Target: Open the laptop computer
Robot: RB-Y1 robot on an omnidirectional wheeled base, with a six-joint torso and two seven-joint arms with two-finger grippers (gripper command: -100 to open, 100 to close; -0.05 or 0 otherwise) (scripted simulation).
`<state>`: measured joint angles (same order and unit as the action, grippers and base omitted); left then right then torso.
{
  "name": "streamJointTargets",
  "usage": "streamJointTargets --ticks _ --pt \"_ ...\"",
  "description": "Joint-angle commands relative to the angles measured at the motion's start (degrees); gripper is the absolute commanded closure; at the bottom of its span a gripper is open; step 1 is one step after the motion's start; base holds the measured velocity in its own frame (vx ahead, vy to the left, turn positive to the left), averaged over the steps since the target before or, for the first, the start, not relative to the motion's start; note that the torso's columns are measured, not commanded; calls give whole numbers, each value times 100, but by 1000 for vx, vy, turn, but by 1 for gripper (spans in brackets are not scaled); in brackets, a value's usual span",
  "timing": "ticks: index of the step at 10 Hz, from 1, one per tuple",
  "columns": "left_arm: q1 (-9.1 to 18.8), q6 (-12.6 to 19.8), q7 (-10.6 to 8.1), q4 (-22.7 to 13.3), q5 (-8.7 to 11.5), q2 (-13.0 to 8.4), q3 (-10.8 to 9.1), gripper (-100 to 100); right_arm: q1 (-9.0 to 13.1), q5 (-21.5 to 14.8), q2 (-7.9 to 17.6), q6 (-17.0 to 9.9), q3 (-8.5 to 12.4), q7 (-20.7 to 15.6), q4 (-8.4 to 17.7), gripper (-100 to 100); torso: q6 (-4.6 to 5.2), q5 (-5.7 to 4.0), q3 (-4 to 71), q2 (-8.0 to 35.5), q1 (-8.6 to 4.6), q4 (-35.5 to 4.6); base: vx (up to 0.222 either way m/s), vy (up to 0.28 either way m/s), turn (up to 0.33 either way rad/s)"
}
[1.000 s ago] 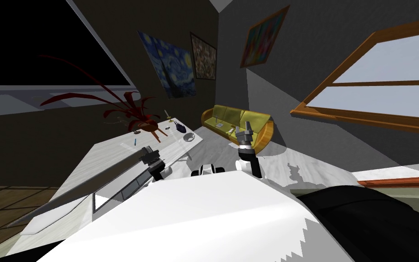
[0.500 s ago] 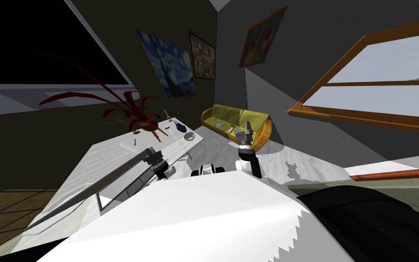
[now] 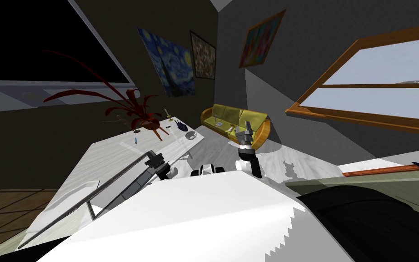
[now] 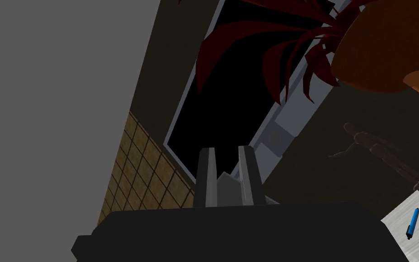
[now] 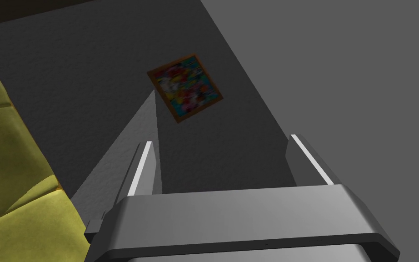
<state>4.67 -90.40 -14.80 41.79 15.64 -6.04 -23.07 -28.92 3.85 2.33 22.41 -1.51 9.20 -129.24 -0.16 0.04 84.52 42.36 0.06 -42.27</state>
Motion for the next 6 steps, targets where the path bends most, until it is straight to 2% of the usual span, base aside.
streamJointTargets --ticks 1,3,4,5,6 --pt "81 67 -38 3 77 -43 -81 -100 0 0 0 0 0 0 0 0 12 -7 6 -8 -13 -2 -84 -64 31" --pt "315 137 -186 27 259 -169 -272 -100 1 0 -2 0 -2 0 0 0 17 -15 -6 9 -46 -7 -85 -158 43" --pt "467 149 -277 43 384 -250 -392 -100 1 0 -3 0 -3 0 0 0 18 -13 4 -7 -37 -2 -84 -207 43" --pt "467 149 -277 43 384 -250 -392 -100 1 0 -3 0 -3 0 0 0 17 -9 7 -10 -26 0 -66 -145 12" --pt "629 151 -374 59 519 -332 -514 -100 1 0 -2 0 -2 0 -1 0 15 -1 9 -14 7 1 -55 -95 32"
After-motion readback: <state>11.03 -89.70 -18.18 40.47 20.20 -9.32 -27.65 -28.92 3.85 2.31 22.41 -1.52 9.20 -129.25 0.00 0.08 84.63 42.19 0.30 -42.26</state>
